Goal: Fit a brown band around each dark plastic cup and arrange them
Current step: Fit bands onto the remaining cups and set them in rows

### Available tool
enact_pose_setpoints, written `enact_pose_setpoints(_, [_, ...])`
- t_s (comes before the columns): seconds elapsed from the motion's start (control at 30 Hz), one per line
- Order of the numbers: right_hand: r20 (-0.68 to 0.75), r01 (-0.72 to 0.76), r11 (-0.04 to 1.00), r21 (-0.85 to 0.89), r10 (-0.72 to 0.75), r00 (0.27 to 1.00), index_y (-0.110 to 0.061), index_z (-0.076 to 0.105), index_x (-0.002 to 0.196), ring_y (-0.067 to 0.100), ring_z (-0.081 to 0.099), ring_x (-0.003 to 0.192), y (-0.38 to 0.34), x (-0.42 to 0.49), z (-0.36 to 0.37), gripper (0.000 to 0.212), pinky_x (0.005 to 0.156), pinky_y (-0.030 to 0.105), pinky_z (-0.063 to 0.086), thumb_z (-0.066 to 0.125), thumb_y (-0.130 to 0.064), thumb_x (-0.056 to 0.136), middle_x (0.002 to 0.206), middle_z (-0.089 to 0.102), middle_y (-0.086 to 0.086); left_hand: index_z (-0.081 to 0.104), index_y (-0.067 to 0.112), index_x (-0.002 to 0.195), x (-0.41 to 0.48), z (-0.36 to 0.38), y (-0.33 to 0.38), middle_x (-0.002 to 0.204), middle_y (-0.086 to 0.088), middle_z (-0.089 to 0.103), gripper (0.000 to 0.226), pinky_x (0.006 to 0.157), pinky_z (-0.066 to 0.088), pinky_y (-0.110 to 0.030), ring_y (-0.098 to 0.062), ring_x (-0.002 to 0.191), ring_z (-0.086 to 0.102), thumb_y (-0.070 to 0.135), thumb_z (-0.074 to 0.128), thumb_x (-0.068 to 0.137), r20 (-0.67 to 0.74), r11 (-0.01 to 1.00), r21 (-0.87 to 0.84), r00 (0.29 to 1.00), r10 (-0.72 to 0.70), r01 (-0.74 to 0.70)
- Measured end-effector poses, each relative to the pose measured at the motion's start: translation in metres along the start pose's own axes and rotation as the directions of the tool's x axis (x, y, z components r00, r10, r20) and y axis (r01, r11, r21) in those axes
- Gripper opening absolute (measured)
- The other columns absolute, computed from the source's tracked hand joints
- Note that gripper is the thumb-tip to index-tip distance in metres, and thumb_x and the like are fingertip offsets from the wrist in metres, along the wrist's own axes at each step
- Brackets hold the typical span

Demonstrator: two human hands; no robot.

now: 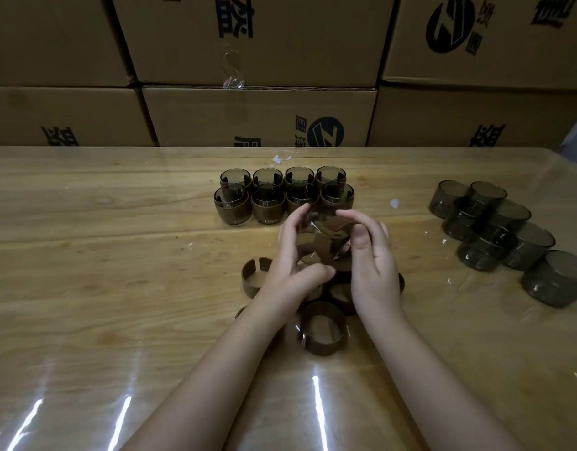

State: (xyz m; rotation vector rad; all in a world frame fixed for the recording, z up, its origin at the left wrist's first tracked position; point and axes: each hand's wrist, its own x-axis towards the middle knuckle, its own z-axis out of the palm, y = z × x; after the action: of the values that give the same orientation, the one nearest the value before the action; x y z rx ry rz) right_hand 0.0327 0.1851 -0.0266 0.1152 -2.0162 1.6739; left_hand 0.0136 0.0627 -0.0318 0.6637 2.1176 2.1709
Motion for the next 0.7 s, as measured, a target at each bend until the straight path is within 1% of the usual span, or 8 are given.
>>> enact_pose_setpoints(0.07, [0.013,0.007,1.0,0.002,-0.007,1.0,-0.041,0.056,0.109,0.008,0.055,0.114,-0.0014,0.0003,-0.0015,0.022,0.087,0.008,0.043,0.036,-0.037,0.099,0.12,0.058,-0.008,0.024,0.041,0.141,-0.0012,0.0024,0.0005,0.147,0.004,0.031,0.089,0.096,0.042,-0.014,0.0,0.128,0.044,0.051,0.065,0.063,0.021,0.997,0.074,1.0,0.014,-0.016])
enact_pose_setpoints(0.17, [0.053,0.023,0.999,0.035,-0.025,0.998,-0.037,0.056,0.112,-0.008,0.057,0.105,-0.0014,-0.0021,-0.0001,0.024,0.081,0.006,0.043,0.037,-0.036,0.097,0.108,0.059,-0.034,0.022,0.053,0.132,0.0006,0.0044,0.0012,0.136,0.024,0.026,0.075,0.088,0.036,0.001,0.024,0.117,0.036,0.063,0.058,0.067,-0.027,0.98,0.199,0.999,0.034,-0.028])
enact_pose_setpoints(0.23, [0.057,0.012,0.998,0.06,-0.015,0.998,-0.036,0.056,0.113,-0.01,0.056,0.104,-0.0008,-0.0036,0.0013,0.024,0.082,0.006,0.043,0.039,-0.037,0.096,0.106,0.058,-0.039,0.025,0.054,0.128,0.0012,0.004,0.0006,0.133,0.026,0.027,0.066,0.088,0.034,0.002,0.024,0.115,0.036,0.063,0.055,0.07,-0.047,0.974,0.226,0.998,0.041,-0.03])
enact_pose_setpoints(0.37, [0.101,-0.092,0.989,0.113,0.081,0.992,-0.039,0.05,0.121,-0.015,0.054,0.106,-0.0015,-0.0026,-0.0013,0.035,0.084,0.007,0.045,0.04,-0.055,0.091,0.106,0.057,-0.041,0.031,0.052,0.125,0.0011,0.0048,-0.0005,0.133,0.016,0.033,0.057,0.09,0.032,0.002,0.021,0.116,0.037,0.06,0.054,0.073,-0.058,0.964,0.258,0.995,0.083,-0.066])
enact_pose_setpoints(0.47, [0.13,-0.151,0.984,0.099,0.137,0.982,-0.045,0.046,0.125,-0.018,0.05,0.111,-0.0008,-0.0025,-0.0029,0.076,0.089,0.004,0.043,0.038,-0.091,0.066,0.115,0.056,-0.033,0.032,0.052,0.123,0.0018,0.0054,-0.0003,0.13,0.018,0.033,0.057,0.09,0.033,0.001,0.02,0.115,0.038,0.059,0.055,0.071,-0.071,0.963,0.259,0.994,0.088,-0.067])
enact_pose_setpoints(0.53, [0.151,-0.19,0.977,0.101,0.173,0.973,-0.046,0.048,0.126,-0.007,0.052,0.118,0.001,-0.0013,-0.0018,0.088,0.094,0.011,0.045,0.037,-0.098,0.055,0.127,0.057,-0.019,0.033,0.052,0.122,0.0016,0.0053,-0.0006,0.129,0.02,0.033,0.057,0.089,0.035,0.001,0.019,0.114,0.04,0.056,0.059,0.072,-0.07,0.965,0.254,0.994,0.082,-0.062])
enact_pose_setpoints(0.63, [0.127,-0.231,0.964,0.134,0.215,0.968,-0.042,0.057,0.121,0.007,0.056,0.119,0.0033,-0.0011,0.0,0.065,0.098,0.028,0.049,0.041,-0.082,0.074,0.127,0.061,-0.008,0.033,0.051,0.121,0.001,0.0051,-0.001,0.127,0.02,0.033,0.055,0.09,0.038,-0.002,0.014,0.114,0.043,0.043,0.064,0.076,-0.07,0.965,0.255,0.995,0.074,-0.053])
enact_pose_setpoints(0.7, [0.092,-0.238,0.959,0.152,0.226,0.97,-0.043,0.061,0.115,0.008,0.059,0.115,0.0056,-0.0011,0.0011,0.047,0.093,0.026,0.052,0.041,-0.069,0.082,0.121,0.065,-0.009,0.033,0.05,0.12,0.0005,0.0057,-0.0003,0.127,0.017,0.034,0.055,0.091,0.039,-0.004,0.01,0.116,0.043,0.039,0.063,0.076,-0.071,0.962,0.266,0.995,0.077,-0.055])
